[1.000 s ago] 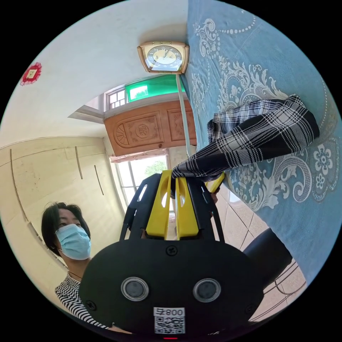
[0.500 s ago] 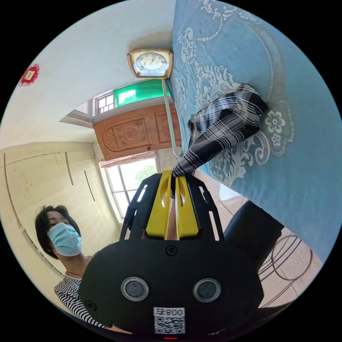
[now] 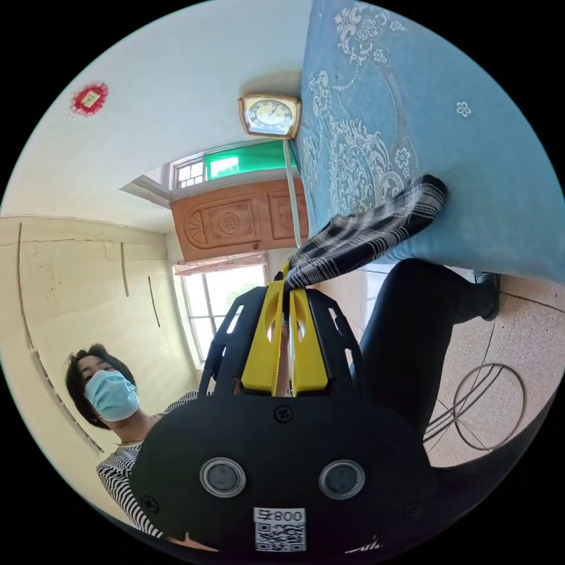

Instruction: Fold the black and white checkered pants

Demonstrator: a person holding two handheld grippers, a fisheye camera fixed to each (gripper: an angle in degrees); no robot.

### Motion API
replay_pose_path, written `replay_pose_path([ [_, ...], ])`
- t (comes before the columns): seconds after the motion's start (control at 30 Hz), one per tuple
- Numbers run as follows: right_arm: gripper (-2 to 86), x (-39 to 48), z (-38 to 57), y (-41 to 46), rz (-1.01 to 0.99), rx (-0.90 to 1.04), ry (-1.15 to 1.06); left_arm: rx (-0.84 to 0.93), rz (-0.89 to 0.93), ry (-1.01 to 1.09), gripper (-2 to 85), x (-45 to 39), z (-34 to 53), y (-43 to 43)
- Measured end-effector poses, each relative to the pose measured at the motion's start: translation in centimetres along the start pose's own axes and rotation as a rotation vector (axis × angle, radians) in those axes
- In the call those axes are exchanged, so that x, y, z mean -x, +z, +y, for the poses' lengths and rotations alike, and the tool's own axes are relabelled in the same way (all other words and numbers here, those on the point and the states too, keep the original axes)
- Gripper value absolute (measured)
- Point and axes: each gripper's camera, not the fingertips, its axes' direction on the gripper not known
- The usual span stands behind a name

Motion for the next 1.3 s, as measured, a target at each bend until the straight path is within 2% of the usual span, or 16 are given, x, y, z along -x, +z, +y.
replay_pose_path([
  [0.2, 0.4, 1.1, 6.8, -4.3, -0.012, -0.051, -0.113, 0.098, 0.050, 0.083, 2.6, -3.5, 3.8, 5.7],
  [0.4, 0.4, 0.0, 13.9, -10.6, -0.063, -0.193, -0.162, 0.270, 0.033, 0.149, 2.6, -7.3, 6.5, 16.1],
  [0.7, 0.4, 2.0, 18.5, -23.9, -0.110, -0.502, -0.323, 0.526, 0.109, 0.280, 2.6, -16.8, 9.1, 40.3],
  [0.97, 0.4, 12.5, 21.3, -38.8, 0.123, -0.770, -0.597, 0.736, 0.310, 0.487, 2.9, -30.4, 13.9, 66.5],
  [1.07, 0.4, 14.3, 23.4, -42.7, 0.188, -0.865, -0.645, 0.811, 0.360, 0.556, 2.9, -32.9, 16.6, 74.8],
  [1.2, 0.5, 12.5, 25.3, -45.0, 0.262, -0.934, -0.626, 0.891, 0.327, 0.588, 2.8, -31.1, 19.4, 83.2],
  [1.3, 0.6, 6.5, 25.1, -44.7, 0.293, -0.918, -0.491, 0.968, 0.194, 0.549, 2.8, -25.6, 20.7, 89.1],
])
